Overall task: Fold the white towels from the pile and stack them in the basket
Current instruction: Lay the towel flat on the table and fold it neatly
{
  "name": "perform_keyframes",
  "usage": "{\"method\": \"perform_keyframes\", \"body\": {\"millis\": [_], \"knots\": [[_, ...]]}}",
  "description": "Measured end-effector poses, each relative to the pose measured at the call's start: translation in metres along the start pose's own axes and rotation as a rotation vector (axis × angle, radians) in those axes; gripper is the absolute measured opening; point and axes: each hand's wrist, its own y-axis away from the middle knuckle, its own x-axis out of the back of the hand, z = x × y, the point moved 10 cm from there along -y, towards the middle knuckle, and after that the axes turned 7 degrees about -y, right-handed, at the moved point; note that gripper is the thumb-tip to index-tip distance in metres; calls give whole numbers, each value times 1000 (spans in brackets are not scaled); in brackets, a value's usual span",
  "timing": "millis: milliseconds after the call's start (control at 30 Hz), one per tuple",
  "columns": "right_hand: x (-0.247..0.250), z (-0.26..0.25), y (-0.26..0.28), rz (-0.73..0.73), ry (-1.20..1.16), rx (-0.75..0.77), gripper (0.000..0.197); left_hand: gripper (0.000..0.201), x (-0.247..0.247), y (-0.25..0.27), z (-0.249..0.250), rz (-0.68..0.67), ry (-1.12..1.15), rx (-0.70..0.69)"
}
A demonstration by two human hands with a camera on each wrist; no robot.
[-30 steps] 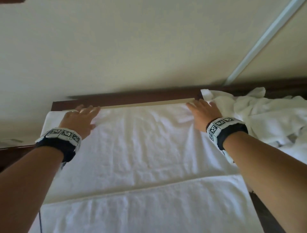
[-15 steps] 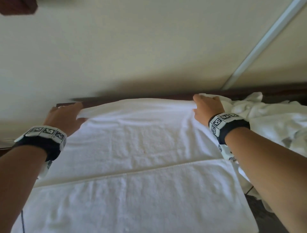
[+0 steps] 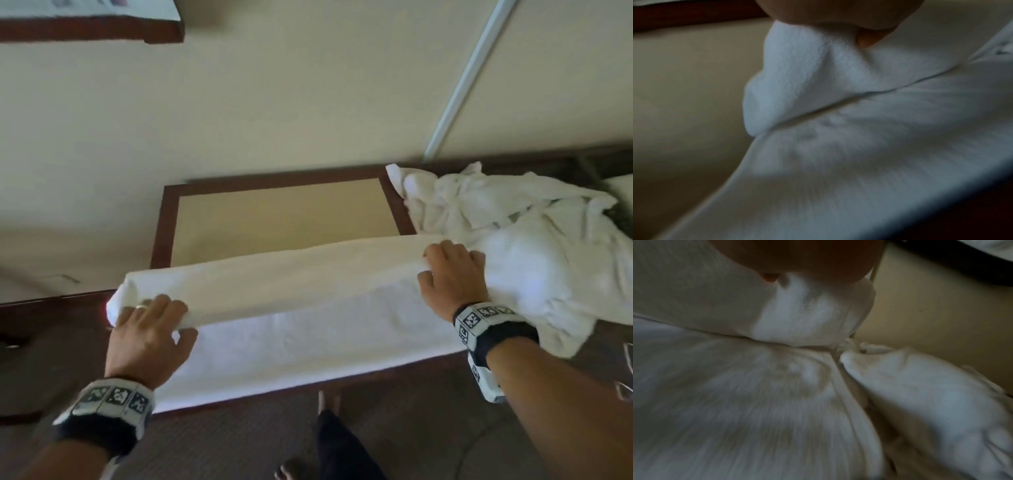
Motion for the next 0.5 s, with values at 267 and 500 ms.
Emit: {"method": "perform_keyframes", "body": {"millis": [267, 500], "knots": [[-52, 12, 122, -467, 276, -49, 40, 68, -70, 109, 21, -395, -100, -11], [-97, -19, 122, -611, -19, 31, 74, 81, -89, 93, 16, -506, -64, -33]]}}
